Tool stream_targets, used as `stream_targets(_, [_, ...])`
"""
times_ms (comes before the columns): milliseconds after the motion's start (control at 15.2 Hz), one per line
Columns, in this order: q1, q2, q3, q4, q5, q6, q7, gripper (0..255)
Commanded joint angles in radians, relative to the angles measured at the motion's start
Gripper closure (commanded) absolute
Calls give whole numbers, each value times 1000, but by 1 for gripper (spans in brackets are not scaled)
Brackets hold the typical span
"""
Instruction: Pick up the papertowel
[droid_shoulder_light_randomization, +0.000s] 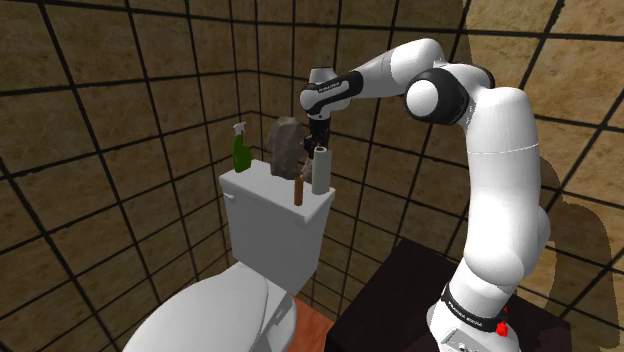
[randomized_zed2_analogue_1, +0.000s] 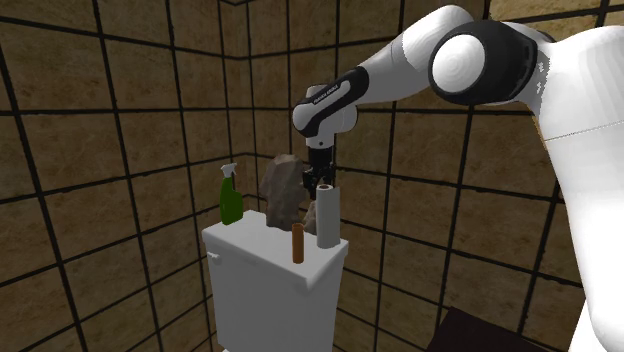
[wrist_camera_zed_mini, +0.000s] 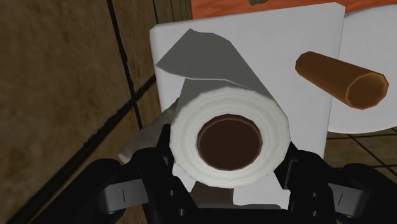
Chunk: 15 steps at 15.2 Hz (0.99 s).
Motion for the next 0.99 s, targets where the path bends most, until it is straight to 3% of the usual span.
stream_targets(0, [-1,1,-1,-3,-1,2,0,255])
stream_targets(924, [-1,-34,-4,135,-4,-170,-3,255])
